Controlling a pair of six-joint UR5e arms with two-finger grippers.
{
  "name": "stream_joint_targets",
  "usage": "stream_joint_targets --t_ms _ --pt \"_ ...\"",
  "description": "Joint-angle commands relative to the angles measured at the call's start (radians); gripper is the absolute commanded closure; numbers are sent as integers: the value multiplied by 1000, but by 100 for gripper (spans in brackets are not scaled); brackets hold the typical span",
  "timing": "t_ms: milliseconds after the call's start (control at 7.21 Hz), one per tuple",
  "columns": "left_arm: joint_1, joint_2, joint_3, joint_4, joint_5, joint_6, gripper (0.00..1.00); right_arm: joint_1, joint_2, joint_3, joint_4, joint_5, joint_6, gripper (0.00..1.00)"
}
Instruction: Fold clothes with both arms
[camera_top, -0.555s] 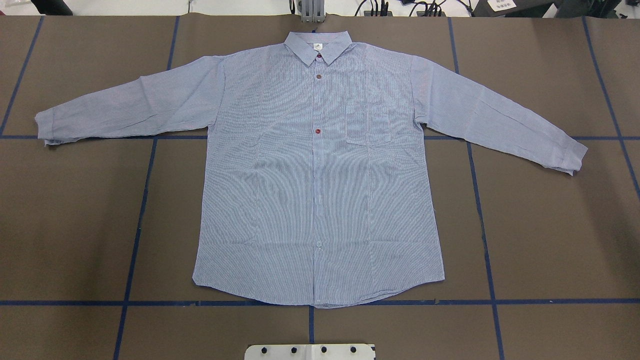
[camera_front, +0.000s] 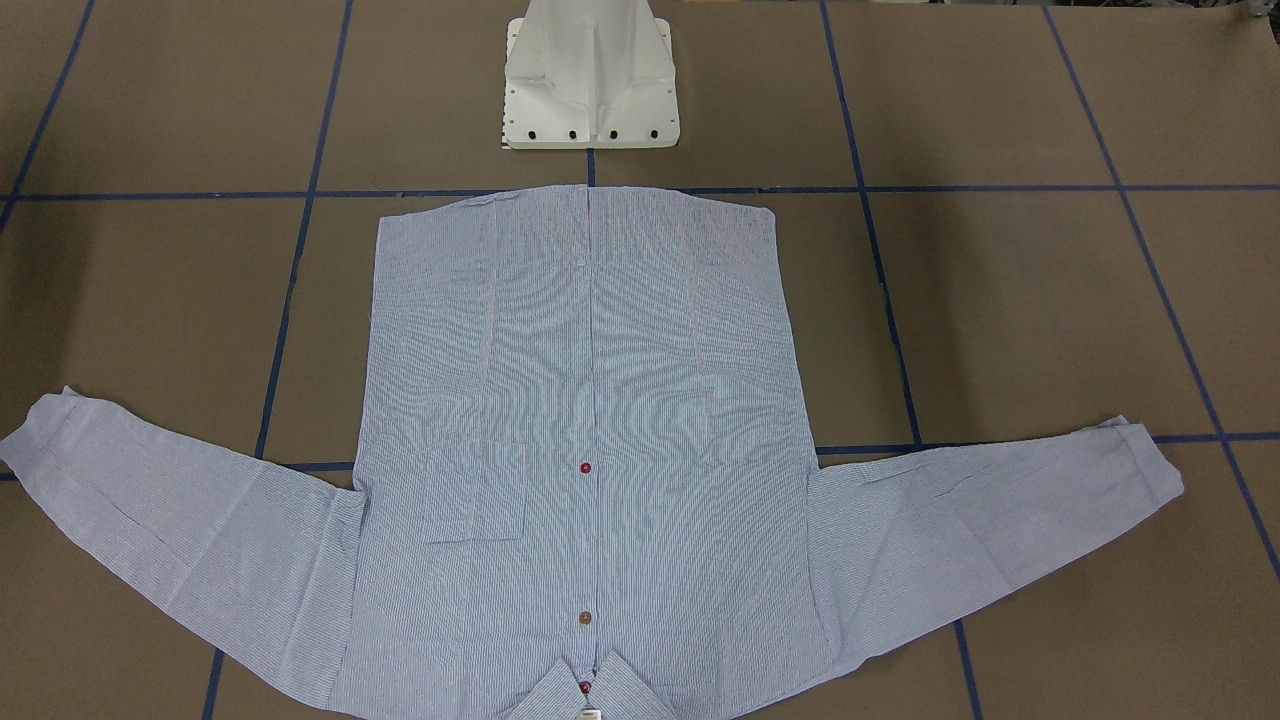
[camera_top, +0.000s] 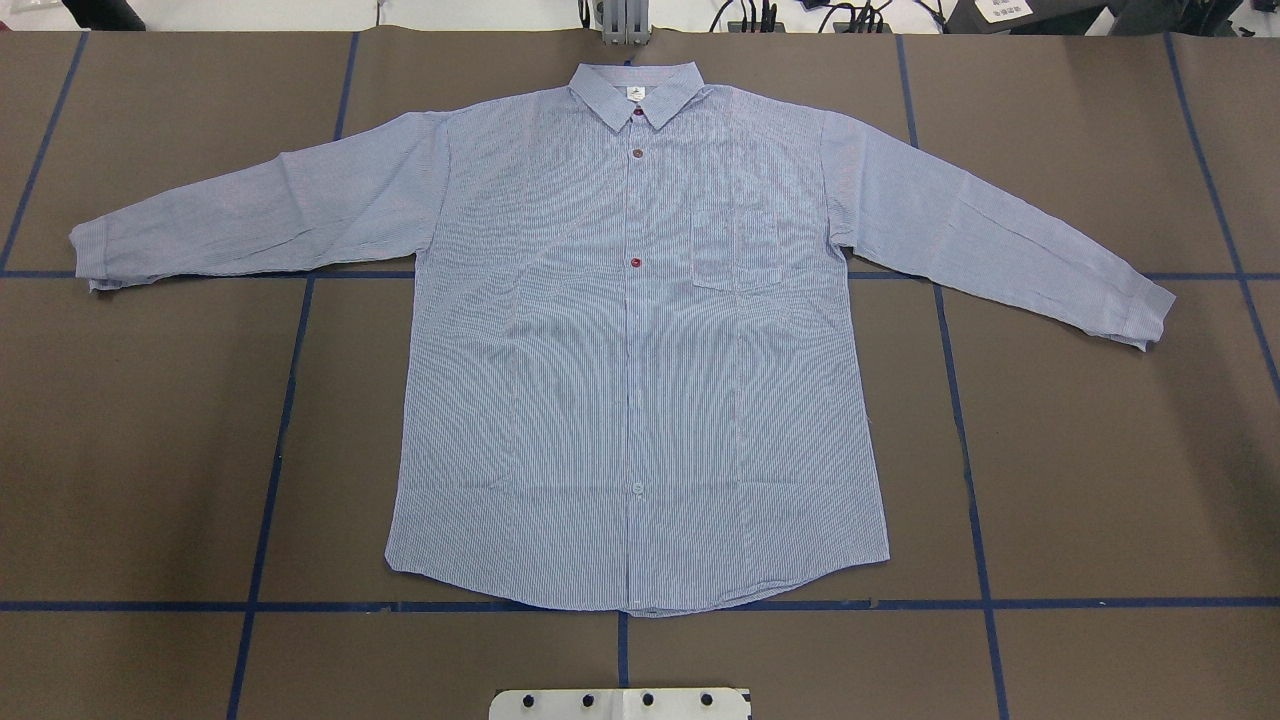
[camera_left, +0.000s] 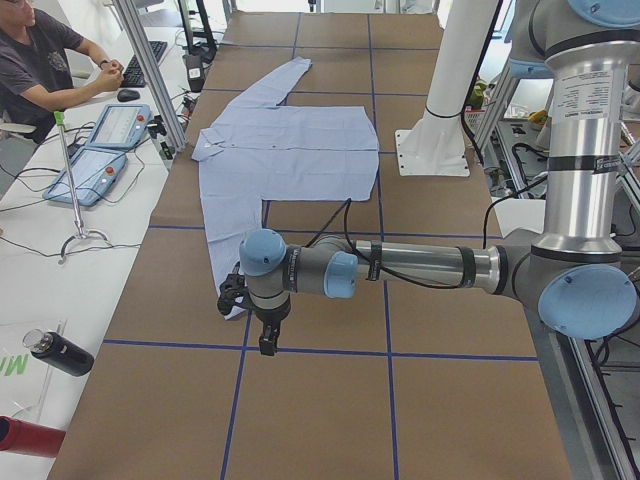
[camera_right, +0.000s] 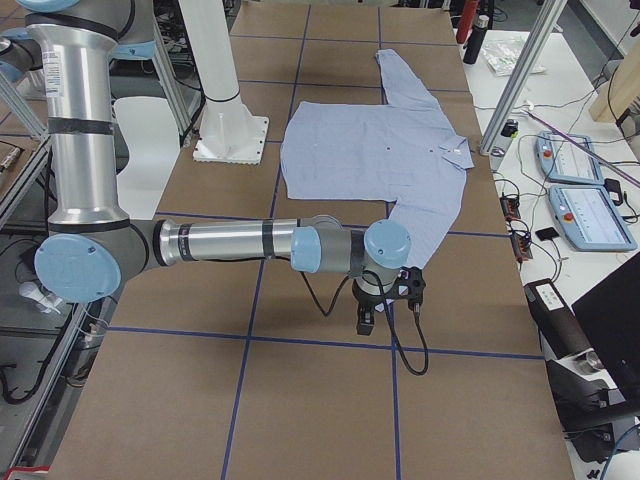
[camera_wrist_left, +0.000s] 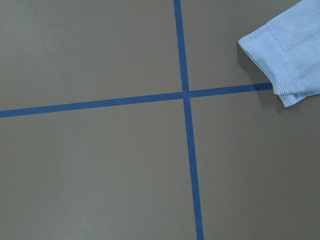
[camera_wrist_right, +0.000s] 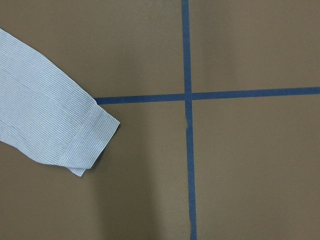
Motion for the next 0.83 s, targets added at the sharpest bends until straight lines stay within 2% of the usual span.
stream_joint_targets --t_ms 0,277,555,693 --pt "1 -42 -17 -9 6 2 1 -55 29 -11 49 -5 1 0" --pt "4 -107 -14 -35 -5 2 1 -121 52 -45 116 1 26 0" --pt "33 -119 -3 -96 4 2 1 -172 113 -193 310 1 122 0" --pt "34 -107 -6 -107 -3 0 1 -226 116 -238 451 -9 267 0"
